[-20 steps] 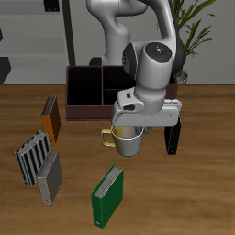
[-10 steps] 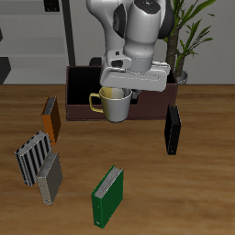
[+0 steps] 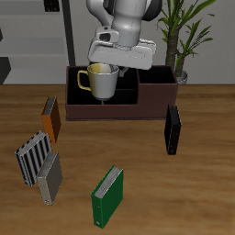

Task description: Place the white-yellow mug into the back desk caddy's left compartment and place the green book into the back desk caddy's front compartment

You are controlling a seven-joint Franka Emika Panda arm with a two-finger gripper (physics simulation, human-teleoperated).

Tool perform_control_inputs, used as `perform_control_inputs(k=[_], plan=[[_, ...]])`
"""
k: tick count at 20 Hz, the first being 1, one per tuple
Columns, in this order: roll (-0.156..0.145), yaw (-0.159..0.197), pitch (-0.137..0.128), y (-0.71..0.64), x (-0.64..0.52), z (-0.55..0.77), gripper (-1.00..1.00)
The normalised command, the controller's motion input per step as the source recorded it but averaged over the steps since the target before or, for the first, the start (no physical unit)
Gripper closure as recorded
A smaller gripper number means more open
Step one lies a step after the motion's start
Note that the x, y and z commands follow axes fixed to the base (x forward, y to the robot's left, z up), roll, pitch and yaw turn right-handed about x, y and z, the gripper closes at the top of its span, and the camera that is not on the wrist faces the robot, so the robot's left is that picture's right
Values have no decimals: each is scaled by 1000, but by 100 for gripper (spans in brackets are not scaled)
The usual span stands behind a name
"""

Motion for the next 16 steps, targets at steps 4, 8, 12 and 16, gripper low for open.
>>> perform_control_inputs(k=[4,8,12,16], plan=[[-37,-29,-40,-196,-456,181,100],[11,-22,-25,-136,-457,137,100],[3,-7,-50,-128,-347,127,100],[-5,-3,-5,-100,-213,-40,100]])
